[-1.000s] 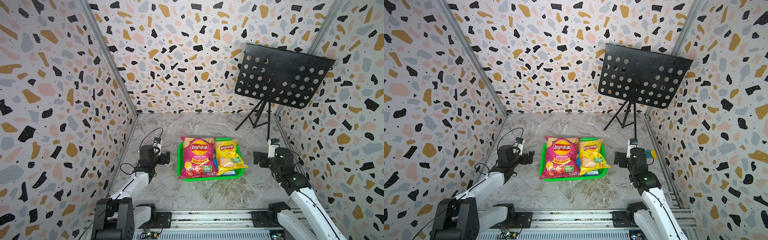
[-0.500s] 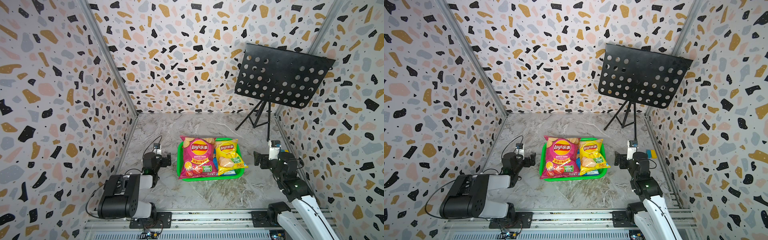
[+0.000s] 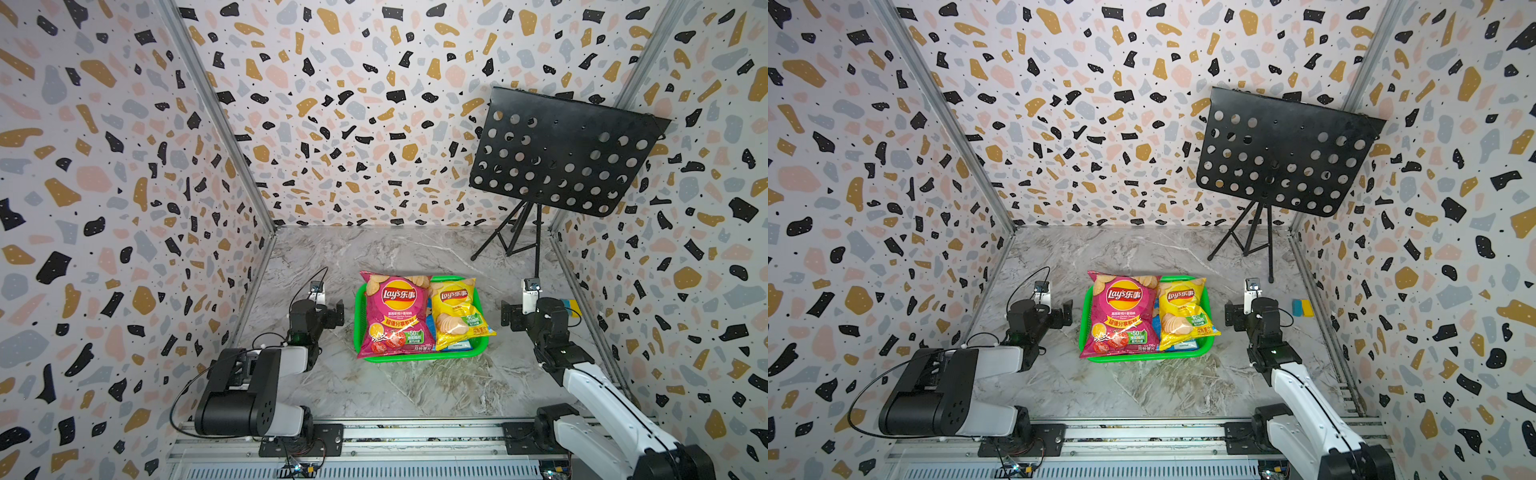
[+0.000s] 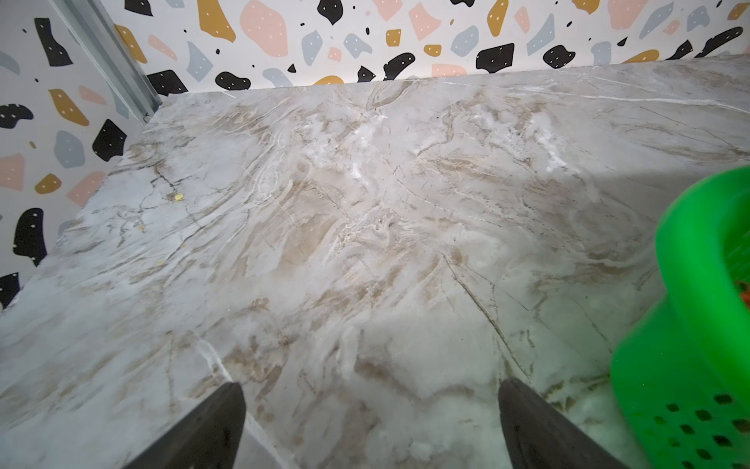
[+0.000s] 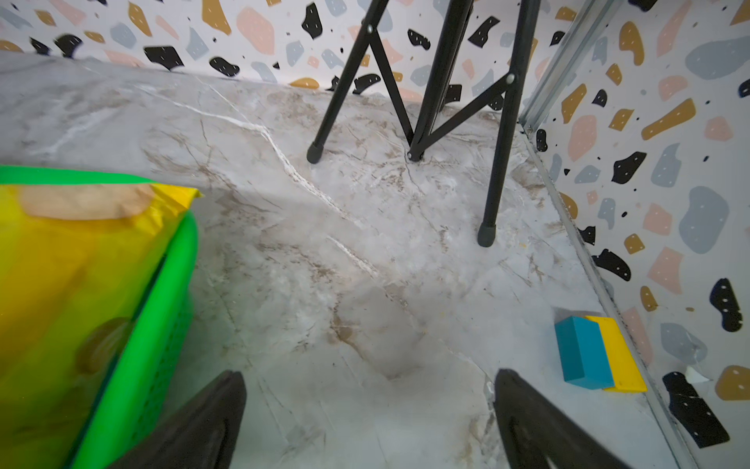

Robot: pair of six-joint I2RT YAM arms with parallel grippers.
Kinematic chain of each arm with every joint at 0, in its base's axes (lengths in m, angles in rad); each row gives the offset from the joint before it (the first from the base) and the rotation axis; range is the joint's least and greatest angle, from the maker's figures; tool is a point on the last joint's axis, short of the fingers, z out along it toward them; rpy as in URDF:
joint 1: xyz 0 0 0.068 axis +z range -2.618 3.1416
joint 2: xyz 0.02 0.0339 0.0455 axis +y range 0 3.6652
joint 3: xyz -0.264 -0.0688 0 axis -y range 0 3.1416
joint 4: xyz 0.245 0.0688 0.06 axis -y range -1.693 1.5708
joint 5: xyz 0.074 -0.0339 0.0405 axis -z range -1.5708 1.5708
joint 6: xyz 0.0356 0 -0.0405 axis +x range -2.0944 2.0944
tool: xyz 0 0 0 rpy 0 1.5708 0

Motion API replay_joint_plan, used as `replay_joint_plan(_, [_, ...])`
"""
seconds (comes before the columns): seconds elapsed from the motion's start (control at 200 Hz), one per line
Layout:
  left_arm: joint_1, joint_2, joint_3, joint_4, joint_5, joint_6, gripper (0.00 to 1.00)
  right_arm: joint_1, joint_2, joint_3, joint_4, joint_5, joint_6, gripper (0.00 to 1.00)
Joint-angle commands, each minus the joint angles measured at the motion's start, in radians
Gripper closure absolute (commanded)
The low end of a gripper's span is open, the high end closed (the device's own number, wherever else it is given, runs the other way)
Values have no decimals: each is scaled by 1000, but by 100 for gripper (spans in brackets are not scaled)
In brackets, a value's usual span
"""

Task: Put the potato chips into the basket
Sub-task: Reset both arms

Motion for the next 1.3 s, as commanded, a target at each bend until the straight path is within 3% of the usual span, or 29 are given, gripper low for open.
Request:
replay_joint_plan(0.0, [-3,-15,18,25,-8,10,0,-3,90,-10,155,33,-20,0])
replay_joint_plan(0.24, [-3,-15,18,25,-9,8,0,-22,236,-58,334,40,-45,0])
replay_joint_plan(0.37, [-3,-15,19,26,-8,9,0,-35,333,-99,545,7,-41,0])
replay_joint_plan(0.426, [-3,-14,18,25,-9,8,0,-41,346,-62,475,17,-44,0])
replay_joint_plan(0.551, [-3,-15,18,26,-9,8,0,-70,408,-48,548,10,-85,0])
replay_joint_plan(0.711, [-4,-15,18,27,-7,9,0,-135,598,-108,867,-8,-42,1])
replay_joint_plan(0.776, [-3,-16,18,27,-7,9,0,-136,550,-68,702,-32,-39,1])
replay_joint_plan(0.836, [-3,-14,18,26,-8,9,0,-136,590,-70,773,-48,-52,1])
replay_joint_plan(0.881, [-3,-15,18,25,-8,9,0,-135,559,-54,686,-31,-40,0])
replay_joint_plan(0.936, [-3,-15,18,26,-9,9,0,-135,588,-72,775,-29,-47,0])
replay_joint_plan(0.996, [-3,-14,18,25,-9,9,0,-136,561,-60,700,-30,-42,0])
replay_joint_plan(1.046, [-3,-16,18,25,-9,10,0,-135,583,-71,766,-31,-48,0])
replay_joint_plan(1.297, [-4,-15,19,26,-8,9,0,-136,579,-69,751,-34,-46,0])
